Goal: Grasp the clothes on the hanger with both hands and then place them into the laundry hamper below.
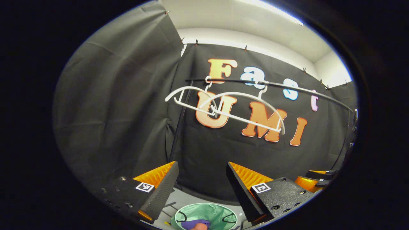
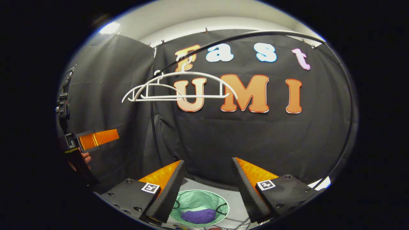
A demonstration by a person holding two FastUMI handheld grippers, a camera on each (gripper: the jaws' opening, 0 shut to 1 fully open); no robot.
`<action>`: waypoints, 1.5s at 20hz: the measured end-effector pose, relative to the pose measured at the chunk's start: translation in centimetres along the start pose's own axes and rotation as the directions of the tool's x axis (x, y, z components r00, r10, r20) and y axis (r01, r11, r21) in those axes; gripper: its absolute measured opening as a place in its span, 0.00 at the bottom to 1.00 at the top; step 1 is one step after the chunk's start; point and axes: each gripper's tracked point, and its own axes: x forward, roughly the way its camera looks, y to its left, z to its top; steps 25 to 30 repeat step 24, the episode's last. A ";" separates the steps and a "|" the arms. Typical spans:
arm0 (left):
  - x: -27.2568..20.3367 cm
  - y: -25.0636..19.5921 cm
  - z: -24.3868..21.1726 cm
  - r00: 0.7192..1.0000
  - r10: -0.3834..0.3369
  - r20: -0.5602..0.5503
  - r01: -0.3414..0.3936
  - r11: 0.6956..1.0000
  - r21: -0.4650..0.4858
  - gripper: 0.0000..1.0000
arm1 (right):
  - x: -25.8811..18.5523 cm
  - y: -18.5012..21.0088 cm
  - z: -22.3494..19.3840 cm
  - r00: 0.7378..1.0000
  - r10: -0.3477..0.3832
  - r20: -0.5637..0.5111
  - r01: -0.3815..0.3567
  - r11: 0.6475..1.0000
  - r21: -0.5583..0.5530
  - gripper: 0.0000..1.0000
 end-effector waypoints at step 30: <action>-5.7 -2.1 3.9 0.991 -0.022 0.133 0.015 0.998 0.059 0.92 | -25.0 -12.8 2.7 0.978 -0.099 0.184 0.094 0.995 0.035 0.87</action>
